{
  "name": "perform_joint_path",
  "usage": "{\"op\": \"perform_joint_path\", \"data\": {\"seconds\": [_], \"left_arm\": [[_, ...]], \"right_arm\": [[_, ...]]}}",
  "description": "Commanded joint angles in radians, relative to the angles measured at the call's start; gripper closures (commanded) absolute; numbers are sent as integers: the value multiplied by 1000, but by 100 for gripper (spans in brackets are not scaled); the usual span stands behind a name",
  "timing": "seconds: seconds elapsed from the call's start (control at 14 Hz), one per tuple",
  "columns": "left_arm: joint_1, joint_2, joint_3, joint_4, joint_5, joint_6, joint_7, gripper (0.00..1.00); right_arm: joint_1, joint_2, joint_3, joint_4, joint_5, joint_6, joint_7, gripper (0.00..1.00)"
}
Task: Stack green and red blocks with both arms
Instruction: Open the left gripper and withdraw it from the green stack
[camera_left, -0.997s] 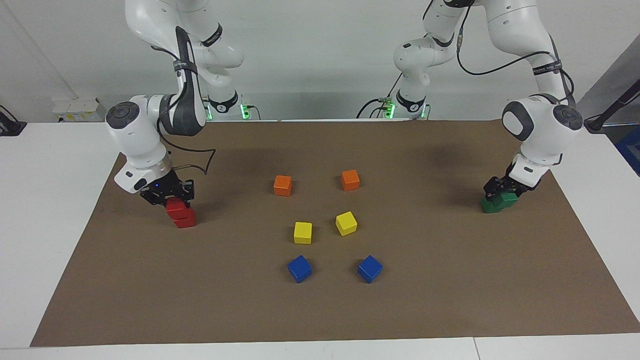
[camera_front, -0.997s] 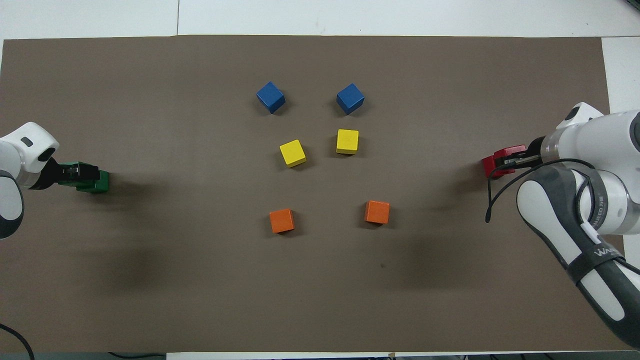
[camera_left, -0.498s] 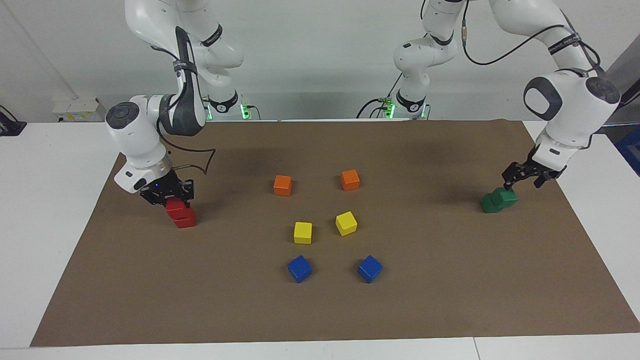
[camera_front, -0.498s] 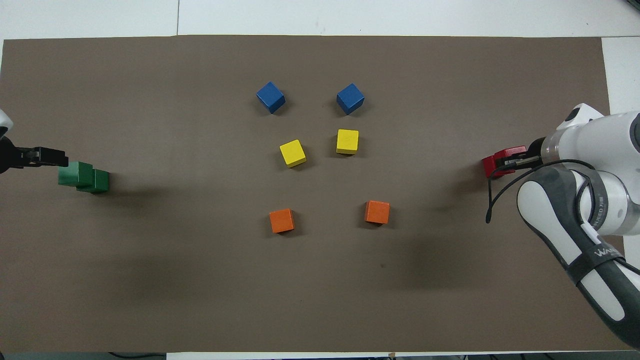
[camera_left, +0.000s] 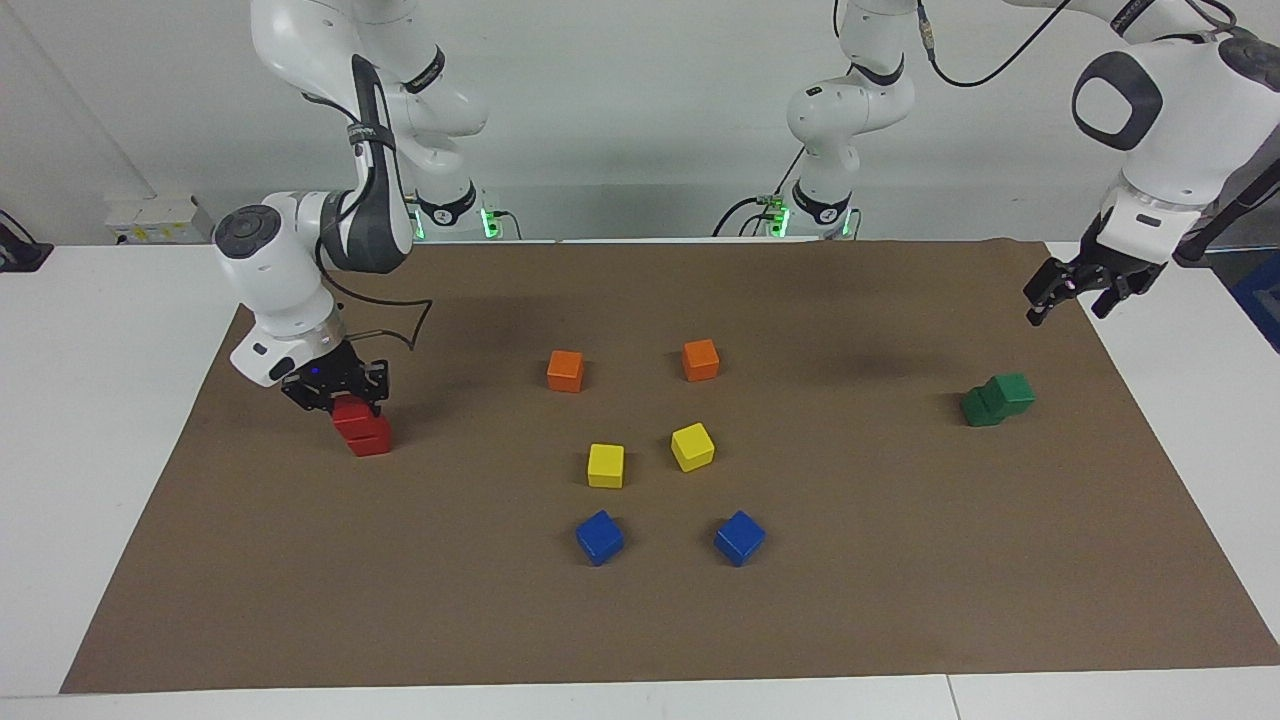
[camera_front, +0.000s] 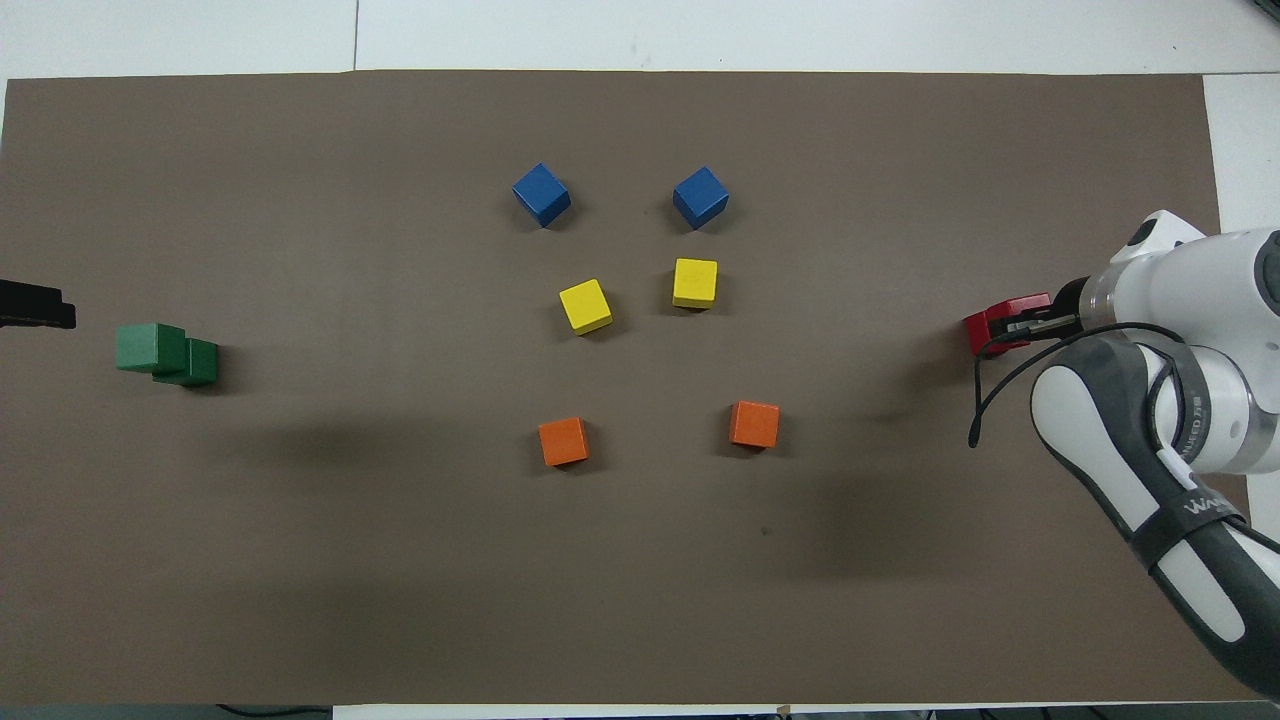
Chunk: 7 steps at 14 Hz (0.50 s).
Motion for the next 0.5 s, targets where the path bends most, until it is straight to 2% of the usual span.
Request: {"op": "perform_joint_path", "data": {"seconds": [0.0, 0.43], "left_arm": [[-23, 10, 5, 69, -9, -97, -15, 0], [-54, 13, -1, 151, -9, -249, -16, 0]], "right_arm": [[-16, -10, 6, -25, 22, 27, -37, 100], [-16, -10, 6, -25, 22, 27, -37, 100]]}}
